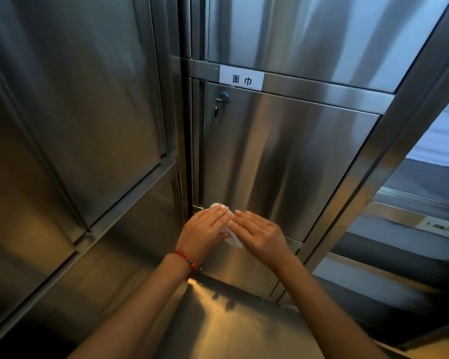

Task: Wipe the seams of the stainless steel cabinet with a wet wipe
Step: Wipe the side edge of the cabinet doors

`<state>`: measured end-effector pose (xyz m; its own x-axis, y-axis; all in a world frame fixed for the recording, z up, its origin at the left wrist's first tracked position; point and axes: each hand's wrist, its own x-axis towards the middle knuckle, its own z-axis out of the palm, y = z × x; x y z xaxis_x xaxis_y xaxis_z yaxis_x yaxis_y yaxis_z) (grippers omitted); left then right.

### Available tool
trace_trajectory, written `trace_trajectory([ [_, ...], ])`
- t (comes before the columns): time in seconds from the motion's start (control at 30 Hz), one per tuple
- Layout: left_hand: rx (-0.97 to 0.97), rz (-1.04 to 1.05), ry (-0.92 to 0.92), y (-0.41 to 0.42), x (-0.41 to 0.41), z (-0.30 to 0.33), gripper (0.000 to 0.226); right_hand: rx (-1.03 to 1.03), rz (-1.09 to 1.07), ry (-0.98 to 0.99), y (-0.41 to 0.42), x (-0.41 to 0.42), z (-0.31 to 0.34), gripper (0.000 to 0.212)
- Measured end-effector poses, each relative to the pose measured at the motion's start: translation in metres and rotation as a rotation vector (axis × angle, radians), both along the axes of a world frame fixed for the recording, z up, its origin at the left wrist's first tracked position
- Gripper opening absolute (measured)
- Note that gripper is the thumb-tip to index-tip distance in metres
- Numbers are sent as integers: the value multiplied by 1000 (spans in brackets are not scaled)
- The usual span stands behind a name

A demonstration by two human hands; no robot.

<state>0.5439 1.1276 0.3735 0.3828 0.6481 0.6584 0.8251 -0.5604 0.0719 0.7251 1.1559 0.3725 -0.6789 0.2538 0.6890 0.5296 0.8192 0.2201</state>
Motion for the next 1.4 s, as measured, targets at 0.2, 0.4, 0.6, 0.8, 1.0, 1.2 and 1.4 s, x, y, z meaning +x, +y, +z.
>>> trace_trajectory([
  [0.2,6,5,-40,27,-9,-2,45,-15,17,-7,27,-12,1,39],
  [0.4,43,38,-75,50,-9,-4,30,-11,46,10,52,-14,6,35],
  [0.6,56,100,-85,75,-8,9,33,-52,32,27,78,-8,20,37],
  [0.8,100,150,-98,98,2,20,31,-75,2,38,99,0,28,43],
  [1.0,109,188,-93,110,15,23,29,22,21,50,118,3,33,42],
  [1.2,103,216,-83,105,17,24,31,45,79,56,130,3,27,38],
  [1.4,136,247,10,98,2,33,37,54,92,53,139,3,34,45],
])
